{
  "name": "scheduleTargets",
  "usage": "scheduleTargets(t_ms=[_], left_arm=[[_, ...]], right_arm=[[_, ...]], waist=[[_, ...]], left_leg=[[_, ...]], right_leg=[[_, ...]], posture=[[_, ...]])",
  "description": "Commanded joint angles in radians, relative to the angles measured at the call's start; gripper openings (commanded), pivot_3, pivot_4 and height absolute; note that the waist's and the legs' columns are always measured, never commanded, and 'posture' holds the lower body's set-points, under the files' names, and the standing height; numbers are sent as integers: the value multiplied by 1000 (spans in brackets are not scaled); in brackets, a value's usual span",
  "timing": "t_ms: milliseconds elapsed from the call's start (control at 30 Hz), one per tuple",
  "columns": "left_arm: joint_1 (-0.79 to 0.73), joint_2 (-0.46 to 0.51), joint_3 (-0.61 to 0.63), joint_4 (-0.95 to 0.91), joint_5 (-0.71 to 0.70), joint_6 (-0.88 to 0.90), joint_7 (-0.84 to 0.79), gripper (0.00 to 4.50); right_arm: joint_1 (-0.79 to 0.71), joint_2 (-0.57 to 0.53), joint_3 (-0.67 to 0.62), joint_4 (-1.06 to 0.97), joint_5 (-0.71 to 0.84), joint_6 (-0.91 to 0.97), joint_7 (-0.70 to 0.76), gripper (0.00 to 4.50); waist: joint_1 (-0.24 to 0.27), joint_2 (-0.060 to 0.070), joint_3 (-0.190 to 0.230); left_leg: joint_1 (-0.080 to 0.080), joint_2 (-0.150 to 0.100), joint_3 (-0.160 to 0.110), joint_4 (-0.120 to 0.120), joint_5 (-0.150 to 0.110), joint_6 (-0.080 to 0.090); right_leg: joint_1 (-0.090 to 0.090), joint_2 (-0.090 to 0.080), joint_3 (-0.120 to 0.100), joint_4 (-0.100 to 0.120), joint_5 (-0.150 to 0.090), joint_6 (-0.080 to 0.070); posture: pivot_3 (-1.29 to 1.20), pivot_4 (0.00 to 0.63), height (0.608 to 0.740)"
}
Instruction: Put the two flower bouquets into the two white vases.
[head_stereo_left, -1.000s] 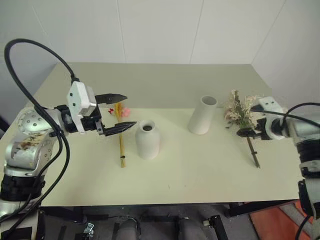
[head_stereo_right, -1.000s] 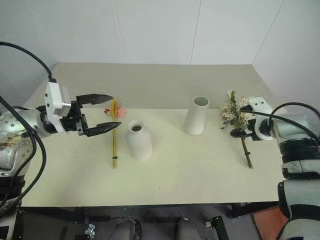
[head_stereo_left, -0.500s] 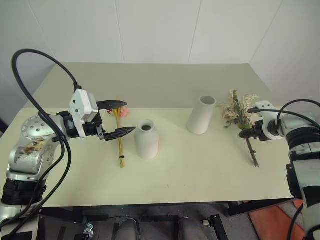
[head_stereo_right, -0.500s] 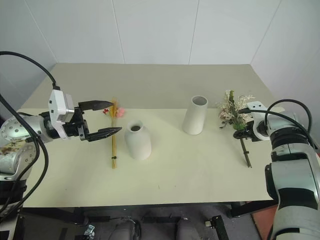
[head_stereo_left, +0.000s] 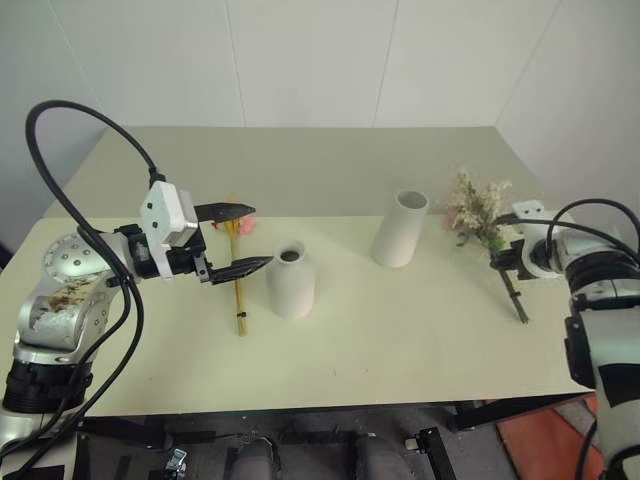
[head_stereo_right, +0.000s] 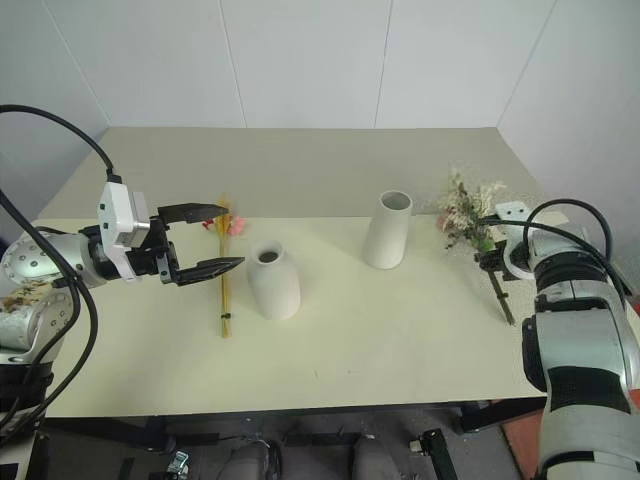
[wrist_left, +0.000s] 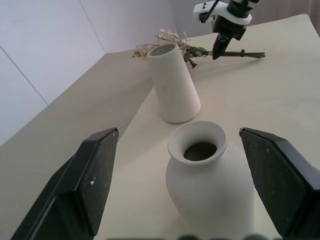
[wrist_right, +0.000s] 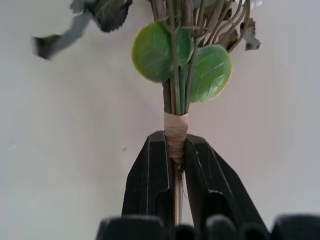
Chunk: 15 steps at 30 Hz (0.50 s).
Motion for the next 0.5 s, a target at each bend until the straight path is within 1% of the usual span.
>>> scheduleTargets(t_ms=[33,100,133,200,267,333,400,500], left_arm=[[-5,24,42,-19,-1,-14,2,4210],[-3,29,47,-11,-2,-16,0,4210],[-3,32,48,-6,-1,-15,-2,4210],[-4,37,48,2,1,-15,-5,4210],[-8,39,48,9,1,-20,-10,4210],[-13,39,48,15,1,-28,-16,4210],[-18,40,50,16,-3,-26,-19,4210],[-14,44,56,11,-8,-22,-23,4210]], right_arm=[[45,-3,-250,-258,146,-233,-160,197],[134,46,-338,-421,186,-408,-226,197],[163,68,-363,-490,202,-451,-240,197],[187,104,-397,-601,251,-440,-240,197],[199,198,-467,-759,404,-396,-236,197],[233,271,-485,-891,516,-410,-161,197],[248,331,-497,-966,606,-410,-126,197],[260,374,-441,-973,591,-428,-105,197]], waist=[[-3,1,0],[-3,1,0],[-4,1,0],[-5,1,0],[-6,1,0],[-6,1,0],[-4,1,0],[1,1,0]], left_leg=[[0,0,0,0,0,0],[0,0,0,-1,0,0],[0,1,-1,-1,0,0],[1,2,-1,-1,0,0],[1,2,-1,-1,0,0],[2,2,-1,0,0,0],[2,2,-1,0,0,0],[2,2,-1,0,0,0]], right_leg=[[0,0,0,0,0,0],[0,1,0,0,0,0],[0,1,0,0,0,0],[0,2,0,1,0,0],[0,2,0,1,0,0],[0,2,0,2,0,0],[1,2,0,2,0,0],[1,2,0,2,0,0]], posture=[[0,150,740],[0,150,740],[0,150,740],[0,150,740],[0,150,740],[0,150,740],[0,150,740],[0,150,740]])
